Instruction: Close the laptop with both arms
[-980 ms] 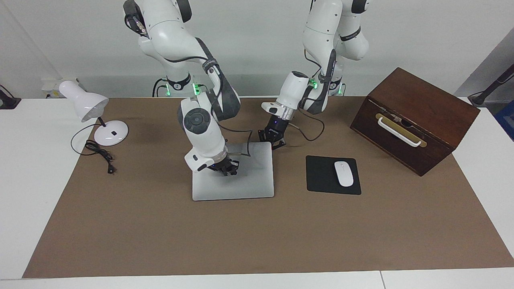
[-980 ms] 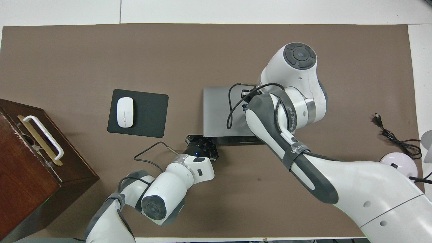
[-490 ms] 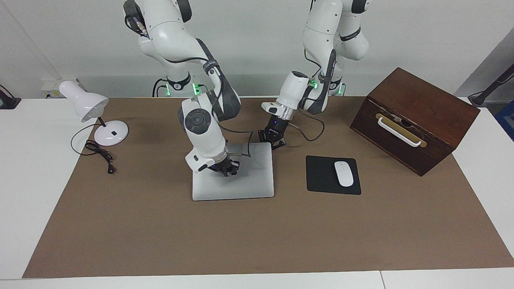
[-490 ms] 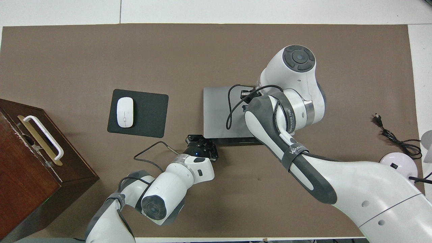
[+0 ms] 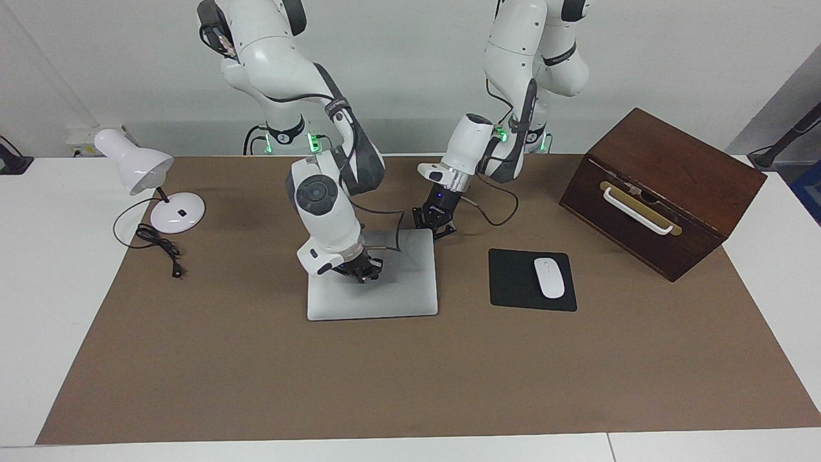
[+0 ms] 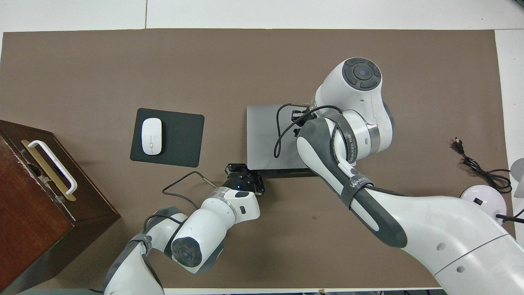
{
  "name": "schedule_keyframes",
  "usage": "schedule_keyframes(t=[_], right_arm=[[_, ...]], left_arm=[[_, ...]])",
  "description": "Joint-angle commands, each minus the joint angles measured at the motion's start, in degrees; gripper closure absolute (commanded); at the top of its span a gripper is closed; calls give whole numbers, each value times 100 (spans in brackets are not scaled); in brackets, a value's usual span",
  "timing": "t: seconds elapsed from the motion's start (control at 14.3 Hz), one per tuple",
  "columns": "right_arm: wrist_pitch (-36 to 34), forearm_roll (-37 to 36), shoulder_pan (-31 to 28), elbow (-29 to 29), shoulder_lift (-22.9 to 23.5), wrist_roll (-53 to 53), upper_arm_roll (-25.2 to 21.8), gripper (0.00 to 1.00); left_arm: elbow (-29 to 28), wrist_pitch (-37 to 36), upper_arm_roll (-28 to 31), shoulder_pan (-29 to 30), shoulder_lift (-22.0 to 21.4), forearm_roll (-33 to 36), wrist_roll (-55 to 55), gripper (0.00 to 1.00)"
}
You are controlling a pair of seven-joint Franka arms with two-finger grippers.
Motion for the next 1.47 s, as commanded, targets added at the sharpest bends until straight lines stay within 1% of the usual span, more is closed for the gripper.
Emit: schedule_keyframes(t=[0.0, 0.14, 0.28, 0.56, 0.63, 0.91, 1.05, 1.26, 1.33, 1.4], right_arm=[[173, 172, -34, -192, -60, -97, 34, 100], [147, 172, -34, -183, -69, -79, 34, 100], [-28, 172, -43, -130, -147, -79, 34, 100], [-889, 137, -122, 352, -314, -97, 26, 100], [-978, 110, -131, 397, -350, -106, 17, 100], [-970, 23, -271, 423, -578, -219, -18, 100], [-917, -196, -473, 432, -736, -666, -18, 100], [-1005, -504, -798, 625, -1017, -1483, -18, 100], [-1022, -592, -886, 626, -1140, -1659, -18, 91], [-1075, -671, -974, 626, -1263, -1809, -18, 78]], left_arm=[[-197, 1, 80, -84, 249, -33, 109, 100], [-197, 1, 80, -84, 249, -33, 109, 100], [-197, 1, 80, -84, 249, -33, 109, 100], [-197, 1, 71, -66, 249, -33, 109, 100], [-197, 1, 71, -49, 240, -33, 100, 100], [-206, 1, 71, -49, 214, -33, -180, 100], [-223, -8, 71, -49, 161, -33, -199, 100], [-232, -17, 71, 30, 117, -33, -199, 100], [-267, -25, 71, 30, 47, -33, -225, 100], [-293, -69, 71, 30, -32, -33, -312, 100]])
